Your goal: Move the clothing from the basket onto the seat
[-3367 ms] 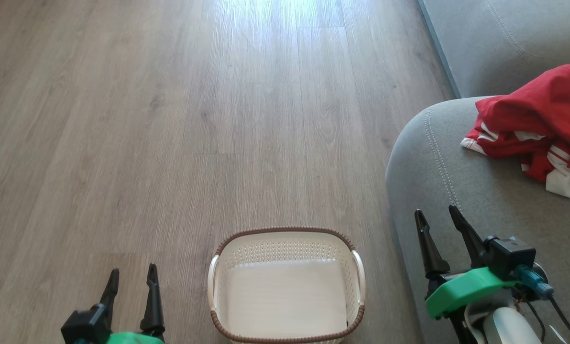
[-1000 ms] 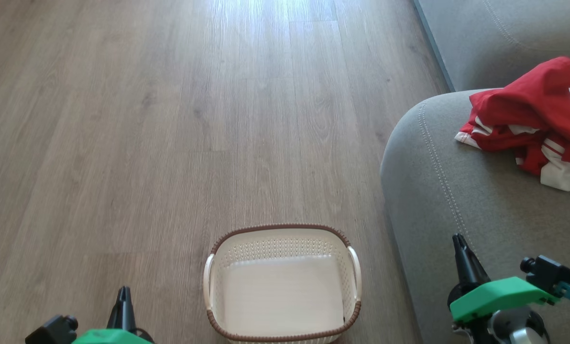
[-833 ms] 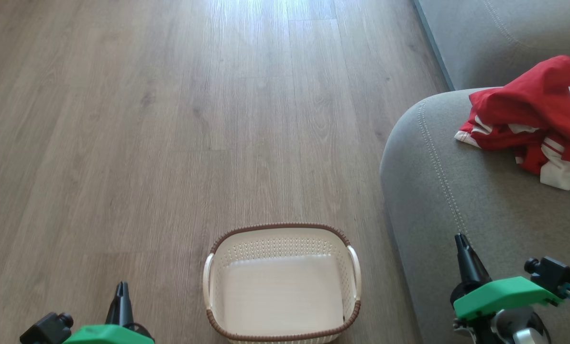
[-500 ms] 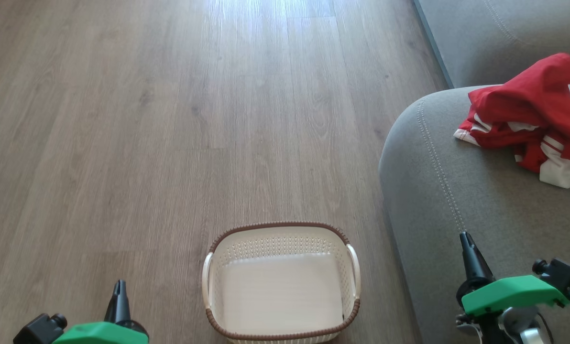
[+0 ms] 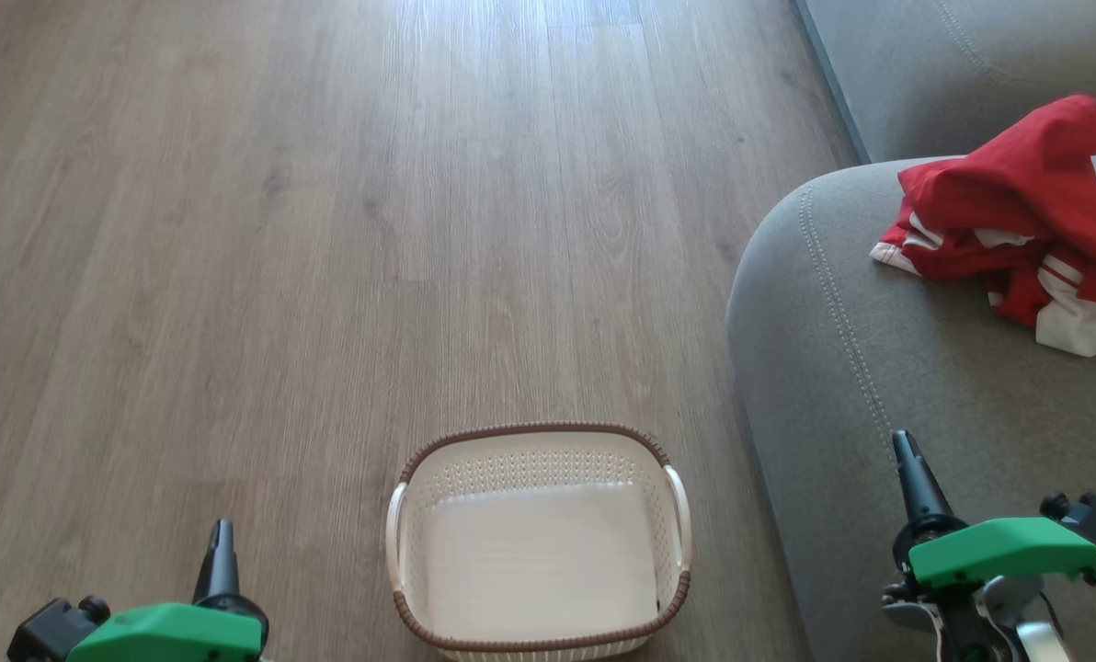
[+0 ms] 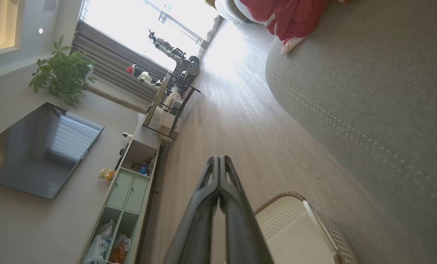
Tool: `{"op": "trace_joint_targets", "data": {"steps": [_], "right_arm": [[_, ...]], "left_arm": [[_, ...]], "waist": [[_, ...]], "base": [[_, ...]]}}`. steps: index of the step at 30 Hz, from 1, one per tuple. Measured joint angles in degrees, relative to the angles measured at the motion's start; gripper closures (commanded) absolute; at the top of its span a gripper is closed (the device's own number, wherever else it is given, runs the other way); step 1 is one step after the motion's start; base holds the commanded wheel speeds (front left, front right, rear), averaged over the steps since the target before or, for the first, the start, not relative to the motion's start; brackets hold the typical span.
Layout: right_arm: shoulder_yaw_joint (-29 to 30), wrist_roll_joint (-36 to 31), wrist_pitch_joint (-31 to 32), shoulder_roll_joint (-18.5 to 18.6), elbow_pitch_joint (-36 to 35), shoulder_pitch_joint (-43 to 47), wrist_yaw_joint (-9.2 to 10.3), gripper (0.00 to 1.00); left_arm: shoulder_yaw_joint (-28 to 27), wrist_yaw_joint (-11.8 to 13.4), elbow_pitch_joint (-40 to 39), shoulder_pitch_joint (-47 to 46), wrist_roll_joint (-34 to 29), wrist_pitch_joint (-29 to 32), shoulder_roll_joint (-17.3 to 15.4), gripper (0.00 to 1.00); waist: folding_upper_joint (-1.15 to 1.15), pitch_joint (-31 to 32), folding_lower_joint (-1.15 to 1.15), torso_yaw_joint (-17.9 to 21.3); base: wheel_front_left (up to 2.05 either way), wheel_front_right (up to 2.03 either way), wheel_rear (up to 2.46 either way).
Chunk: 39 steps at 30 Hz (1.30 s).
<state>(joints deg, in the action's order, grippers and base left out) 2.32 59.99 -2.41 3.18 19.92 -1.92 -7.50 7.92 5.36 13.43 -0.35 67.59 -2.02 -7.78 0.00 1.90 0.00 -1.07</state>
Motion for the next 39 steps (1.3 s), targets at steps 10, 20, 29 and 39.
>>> {"op": "trace_joint_targets", "data": {"steps": [10, 20, 29, 39], "right_arm": [[0.86, 6.47, 1.52, 0.01, -0.44, -0.05, 0.0, 1.0], [1.44, 13.07, 2.94, 0.01, -0.94, -0.83, 0.0, 1.0], [1.94, 19.11, 4.02, 0.04, -1.38, -1.33, 0.0, 1.0], [2.67, 25.81, 5.56, 0.12, -1.9, -1.42, 0.0, 1.0]], "left_arm": [[-2.19, -1.43, -0.44, -0.07, 4.8, 1.45, 0.9, 1.0], [-4.78, -2.9, -1.21, -1.24, 9.73, 3.08, 2.03, 1.0], [-7.02, -4.41, -1.45, -1.29, 14.07, 4.46, 2.92, 1.0], [-9.24, -5.69, -1.8, -2.3, 18.83, 6.03, 3.79, 1.0]], "waist": [[0.0, -0.34, 0.0, 0.22], [0.0, -0.69, 0.0, 0.44], [0.0, -1.0, 0.0, 0.64], [0.0, -1.35, 0.0, 0.86]], "base": [[0.0, 0.0, 0.0], [0.0, 0.0, 0.0], [0.0, 0.0, 0.0], [0.0, 0.0, 0.0]]}}
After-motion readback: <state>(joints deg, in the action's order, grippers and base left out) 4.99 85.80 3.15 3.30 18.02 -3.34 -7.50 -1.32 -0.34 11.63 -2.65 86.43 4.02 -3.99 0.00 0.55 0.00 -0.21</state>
